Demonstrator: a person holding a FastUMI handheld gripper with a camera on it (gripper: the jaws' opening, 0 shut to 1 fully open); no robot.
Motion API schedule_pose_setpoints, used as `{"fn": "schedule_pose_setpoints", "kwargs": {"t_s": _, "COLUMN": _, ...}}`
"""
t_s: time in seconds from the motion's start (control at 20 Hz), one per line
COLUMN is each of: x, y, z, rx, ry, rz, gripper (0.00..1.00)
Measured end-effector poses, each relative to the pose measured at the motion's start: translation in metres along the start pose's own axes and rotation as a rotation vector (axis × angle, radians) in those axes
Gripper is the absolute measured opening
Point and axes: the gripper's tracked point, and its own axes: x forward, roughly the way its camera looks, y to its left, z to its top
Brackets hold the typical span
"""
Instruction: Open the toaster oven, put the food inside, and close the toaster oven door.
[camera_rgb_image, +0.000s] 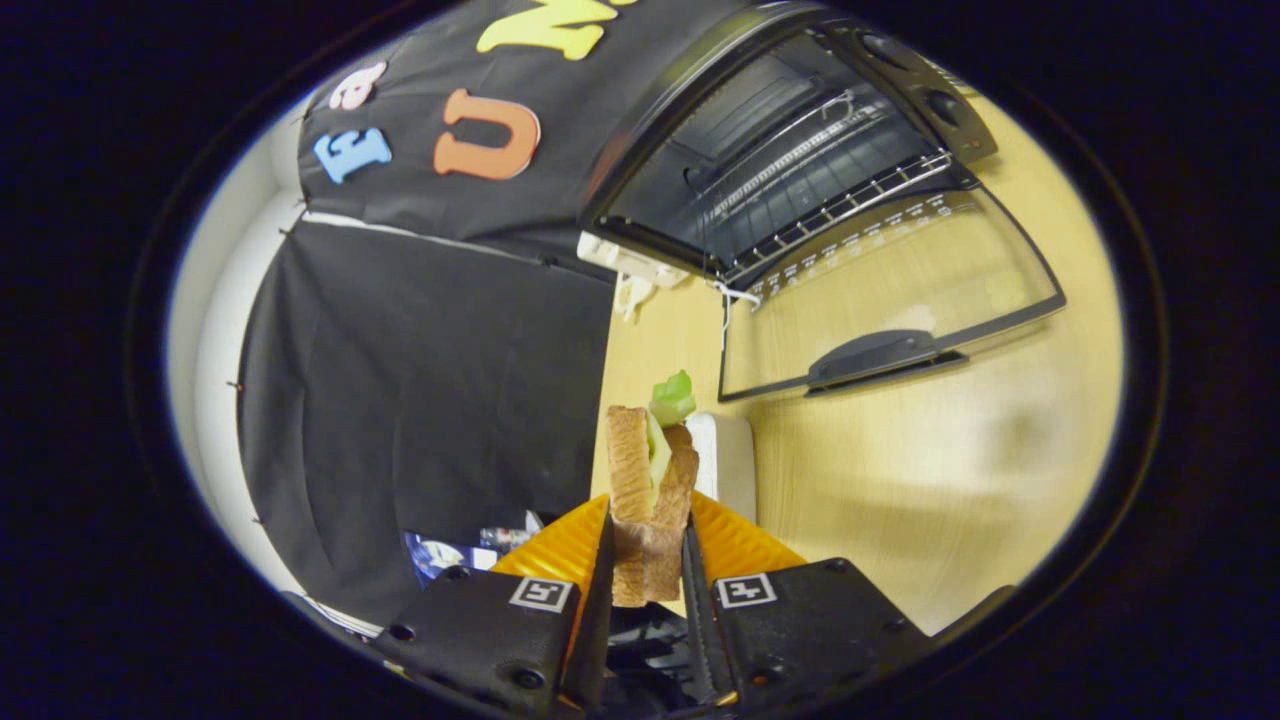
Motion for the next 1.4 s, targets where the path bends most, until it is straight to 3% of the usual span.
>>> {"fn": "schedule_pose_setpoints", "kwargs": {"t_s": 0.4, "x": -0.020, "y": -0.044, "z": 0.114, "rx": 0.197, "ry": -0.552, "rz": 0.107, "gripper": 0.39}}
{"fn": "schedule_pose_setpoints", "kwargs": {"t_s": 0.6, "x": -0.040, "y": -0.039, "z": 0.129, "rx": 0.248, "ry": -0.781, "rz": 0.174, "gripper": 0.39}}
{"fn": "schedule_pose_setpoints", "kwargs": {"t_s": 0.7, "x": -0.037, "y": -0.042, "z": 0.136, "rx": 0.251, "ry": -0.896, "rz": 0.161, "gripper": 0.38}}
{"fn": "schedule_pose_setpoints", "kwargs": {"t_s": 0.9, "x": -0.008, "y": -0.046, "z": 0.140, "rx": 0.250, "ry": -0.941, "rz": 0.078, "gripper": 0.39}}
{"fn": "schedule_pose_setpoints", "kwargs": {"t_s": 1.05, "x": 0.017, "y": -0.064, "z": 0.170, "rx": 0.221, "ry": -0.976, "rz": 0.001, "gripper": 0.39}}
{"fn": "schedule_pose_setpoints", "kwargs": {"t_s": 1.2, "x": 0.032, "y": -0.065, "z": 0.185, "rx": 0.205, "ry": -0.962, "rz": 0.014, "gripper": 0.39}}
{"fn": "schedule_pose_setpoints", "kwargs": {"t_s": 1.4, "x": 0.040, "y": -0.066, "z": 0.194, "rx": 0.180, "ry": -0.963, "rz": -0.032, "gripper": 0.40}}
